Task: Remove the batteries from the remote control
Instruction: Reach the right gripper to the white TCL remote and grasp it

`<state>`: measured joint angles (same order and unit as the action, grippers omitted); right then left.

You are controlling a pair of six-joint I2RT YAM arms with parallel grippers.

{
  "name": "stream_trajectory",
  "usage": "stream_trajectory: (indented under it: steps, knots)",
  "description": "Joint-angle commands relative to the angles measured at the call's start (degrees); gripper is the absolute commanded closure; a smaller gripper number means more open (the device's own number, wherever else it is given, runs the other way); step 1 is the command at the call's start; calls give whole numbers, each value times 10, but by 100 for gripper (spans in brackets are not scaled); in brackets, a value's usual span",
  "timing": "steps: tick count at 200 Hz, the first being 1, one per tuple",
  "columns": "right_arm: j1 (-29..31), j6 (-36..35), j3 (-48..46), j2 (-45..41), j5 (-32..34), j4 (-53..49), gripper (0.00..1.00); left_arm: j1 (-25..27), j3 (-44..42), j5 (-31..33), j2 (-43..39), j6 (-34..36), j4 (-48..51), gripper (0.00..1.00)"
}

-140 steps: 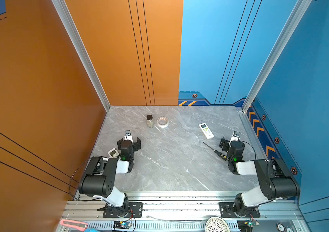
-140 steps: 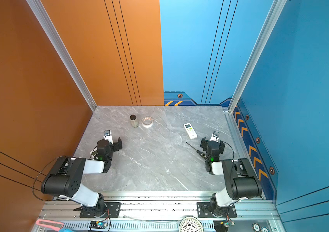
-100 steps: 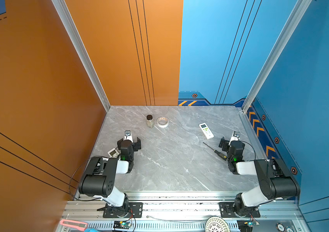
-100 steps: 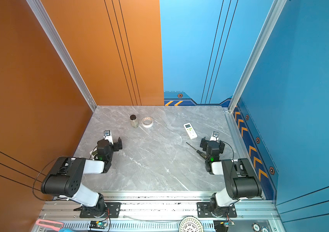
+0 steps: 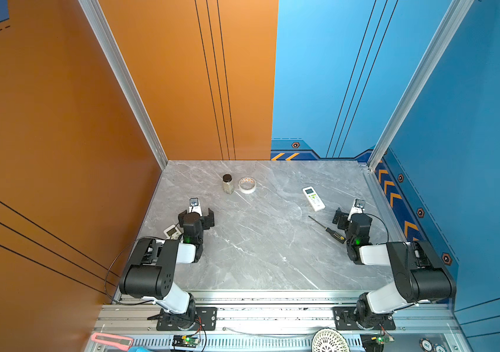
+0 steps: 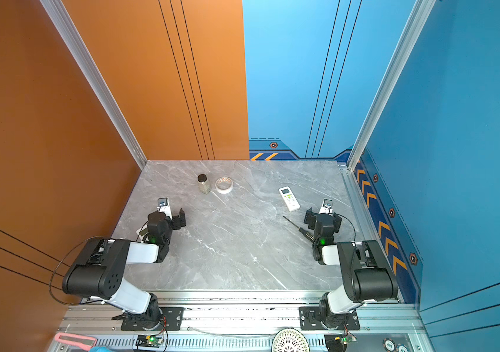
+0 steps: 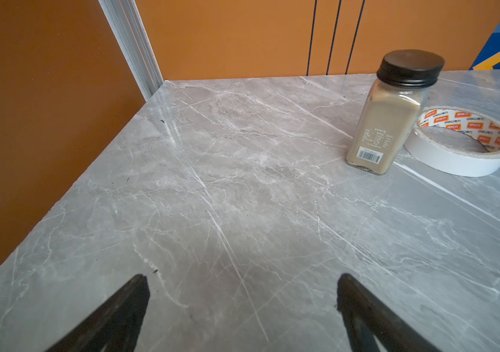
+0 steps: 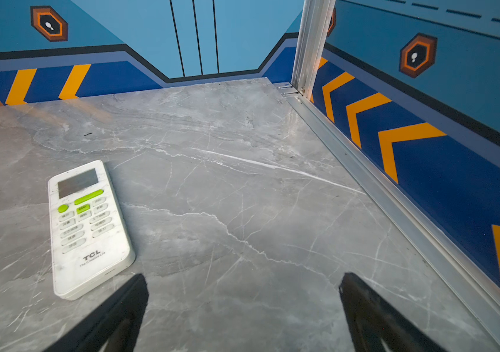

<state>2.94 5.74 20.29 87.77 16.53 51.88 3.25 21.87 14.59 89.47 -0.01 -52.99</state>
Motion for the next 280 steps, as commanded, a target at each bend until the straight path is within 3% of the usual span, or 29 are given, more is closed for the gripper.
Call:
stream_trajectory:
  steps: [1, 12, 30, 46, 66, 83, 96, 104, 118, 136, 161, 210, 280]
  knots:
    - [-4, -5, 5, -3, -7, -1, 0, -1, -8, 6, -4, -3, -9, 2]
    - [-1, -8, 18, -32, -2, -42, 0, 2, -9, 3, -22, 3, 0, 2]
    - [1, 19, 118, -124, -2, -316, 0, 26, -22, 41, -98, 15, 47, 2]
    - [1, 46, 182, -161, -14, -461, 0, 54, -28, 26, -207, 19, 150, 2]
    - [5, 48, 224, -190, -79, -555, 0, 109, 1, 60, -343, -17, 325, 2]
    - [7, 56, 254, -202, -98, -614, 0, 162, 13, 102, -432, -50, 412, 2]
    - [-2, 65, 282, -185, -131, -652, 0, 192, 48, 125, -478, -120, 518, 2]
    - [-6, 57, 308, -161, -163, -678, 0, 202, 80, 107, -490, -175, 580, 2]
    - [-1, 33, 389, -79, -188, -750, 0, 235, 145, 71, -477, -263, 686, 2]
    - [2, 20, 496, 39, -225, -830, 0, 286, 242, 37, -398, -361, 816, 2]
    - [20, 14, 603, 150, -229, -875, 0, 333, 344, -24, -274, -429, 911, 2]
    - [52, -8, 712, 277, -258, -897, 0, 346, 406, -74, -183, -464, 879, 2]
    - [66, -63, 740, 345, -195, -910, 0, 314, 443, -130, -144, -466, 854, 2]
